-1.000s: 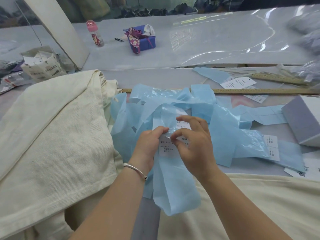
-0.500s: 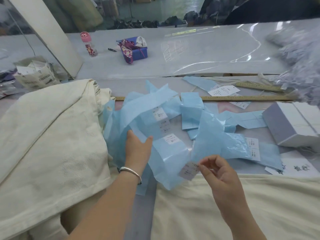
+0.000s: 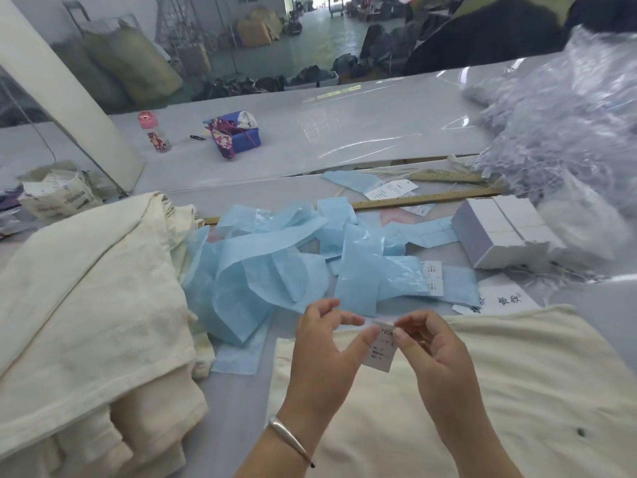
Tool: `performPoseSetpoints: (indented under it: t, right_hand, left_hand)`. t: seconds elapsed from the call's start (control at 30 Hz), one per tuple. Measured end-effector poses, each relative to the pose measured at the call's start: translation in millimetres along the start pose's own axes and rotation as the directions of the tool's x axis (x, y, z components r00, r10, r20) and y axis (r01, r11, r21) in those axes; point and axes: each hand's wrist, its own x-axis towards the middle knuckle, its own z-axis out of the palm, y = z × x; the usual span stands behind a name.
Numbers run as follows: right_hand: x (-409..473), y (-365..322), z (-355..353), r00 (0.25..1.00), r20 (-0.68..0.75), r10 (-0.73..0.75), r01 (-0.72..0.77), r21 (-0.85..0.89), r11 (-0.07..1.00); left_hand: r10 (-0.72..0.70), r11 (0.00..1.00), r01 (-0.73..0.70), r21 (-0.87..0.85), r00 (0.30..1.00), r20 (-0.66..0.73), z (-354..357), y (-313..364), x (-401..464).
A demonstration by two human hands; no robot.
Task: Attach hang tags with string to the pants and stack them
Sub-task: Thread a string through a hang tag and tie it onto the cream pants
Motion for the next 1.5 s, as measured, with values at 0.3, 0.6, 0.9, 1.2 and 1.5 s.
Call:
performPoseSetpoints:
  t: [0.3,0.6,0.9,1.2,1.5]
  right_hand:
    - [1.1,-1.7,-116.0,0.999,-0.038,0.029,-0.032,-0.068,0.997]
    - [89.2,41.2,-229.4,0.999,-0.019,0.026,-0.031,-0.787,0.616]
    - [110.4,67.6,-231.0,0.963,0.202,0.178,0.194,-0.979,0.058]
    - [180.9,64.0,-221.9,0.910,0.370,0.185,0.316,-0.911,0.265]
    - [204.5,63.9,-228.2,0.852,0.423,0.309,0.362,-0.902,0.236]
  left_hand:
    - [-0.048,0.989,0.060,-0.135,0.995,0.088,95.7,59.6,-25.6]
    - [-0.344,0.828,0.321,-0.460,0.938,0.036,174.0,97.6,-21.8]
    - [-0.385,0.819,0.355,-0.450,0.922,0.025,184.1,107.8,-17.5]
    - [-0.427,0.811,0.368,-0.454,0.904,-0.028,180.1,99.7,-3.4]
    - [-0.455,0.816,0.404,-0.415,0.890,-0.028,184.9,93.9,5.7]
